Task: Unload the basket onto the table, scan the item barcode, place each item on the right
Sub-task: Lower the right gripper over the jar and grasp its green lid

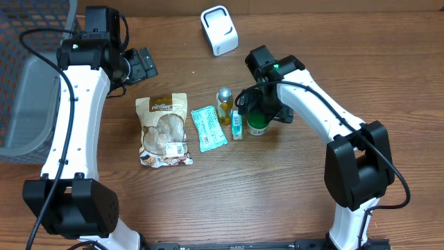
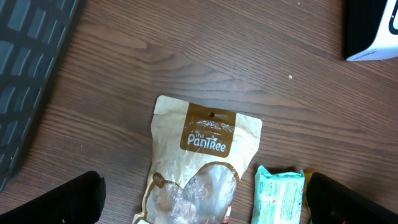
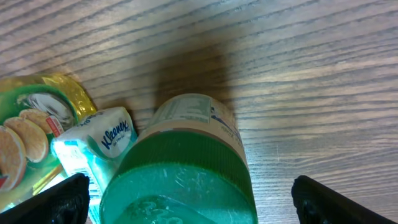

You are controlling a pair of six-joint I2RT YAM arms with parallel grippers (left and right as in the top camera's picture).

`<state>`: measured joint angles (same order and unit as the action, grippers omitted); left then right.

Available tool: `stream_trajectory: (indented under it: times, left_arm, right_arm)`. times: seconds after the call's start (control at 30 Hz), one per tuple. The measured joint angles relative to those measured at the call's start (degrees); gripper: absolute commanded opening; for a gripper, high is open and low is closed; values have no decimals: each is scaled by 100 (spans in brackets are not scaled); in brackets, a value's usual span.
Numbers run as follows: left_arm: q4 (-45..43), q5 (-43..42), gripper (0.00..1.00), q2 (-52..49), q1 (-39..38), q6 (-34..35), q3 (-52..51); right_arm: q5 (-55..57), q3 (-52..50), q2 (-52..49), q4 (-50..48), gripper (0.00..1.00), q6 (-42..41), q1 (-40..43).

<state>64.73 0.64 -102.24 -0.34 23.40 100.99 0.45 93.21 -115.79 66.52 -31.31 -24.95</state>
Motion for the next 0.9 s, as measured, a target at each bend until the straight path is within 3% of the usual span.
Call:
stream_trajectory:
  times: [0.4, 0.57, 0.7, 0.9]
  left_arm:
    - [0, 2, 100, 0, 0, 0, 0]
    - [0, 0, 99, 0, 0, 0, 0]
    - [0, 2, 100, 0, 0, 0, 0]
    - [0, 2, 100, 0, 0, 0, 0]
  right_arm:
    - [2, -302, 0, -238, 100, -129, 0]
    - [2, -437, -2, -262, 95, -151, 0]
    - [-4, -437, -2, -271, 84, -146, -2]
    - [0, -437, -2, -267, 84, -170, -2]
